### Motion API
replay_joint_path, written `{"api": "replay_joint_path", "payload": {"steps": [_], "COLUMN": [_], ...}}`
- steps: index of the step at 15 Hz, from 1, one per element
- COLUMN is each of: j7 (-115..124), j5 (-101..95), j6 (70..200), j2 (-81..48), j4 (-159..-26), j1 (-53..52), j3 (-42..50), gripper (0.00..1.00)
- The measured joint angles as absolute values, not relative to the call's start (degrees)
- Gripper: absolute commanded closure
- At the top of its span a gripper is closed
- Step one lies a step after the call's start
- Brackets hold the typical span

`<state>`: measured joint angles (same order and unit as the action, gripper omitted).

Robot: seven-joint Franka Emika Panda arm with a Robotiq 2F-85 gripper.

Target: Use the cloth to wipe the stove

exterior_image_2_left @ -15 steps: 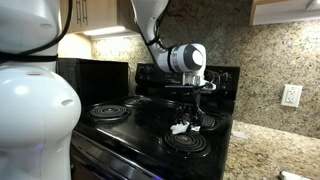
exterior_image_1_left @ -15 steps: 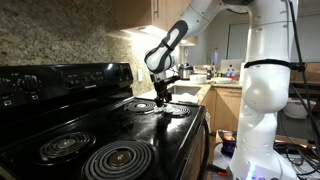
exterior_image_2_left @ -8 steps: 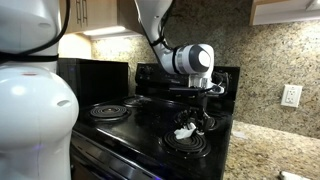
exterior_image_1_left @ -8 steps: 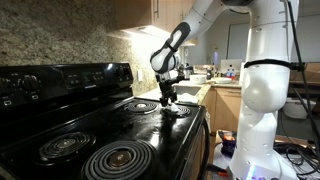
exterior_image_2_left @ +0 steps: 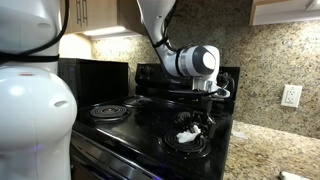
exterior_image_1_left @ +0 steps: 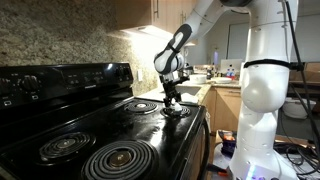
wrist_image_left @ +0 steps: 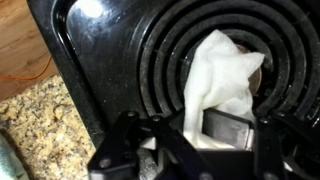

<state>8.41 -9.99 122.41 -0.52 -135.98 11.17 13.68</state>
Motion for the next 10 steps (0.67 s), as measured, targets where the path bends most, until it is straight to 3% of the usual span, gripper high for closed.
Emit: {"api": "replay_joint_path", "payload": {"steps": [10], "j7": [11.7], "j5": [-14.7], "j6": [122.4], "j2": [1.3], "j4": [-139.1], "j1": [11.3], "j3": [14.1], "gripper": [0.93]}}
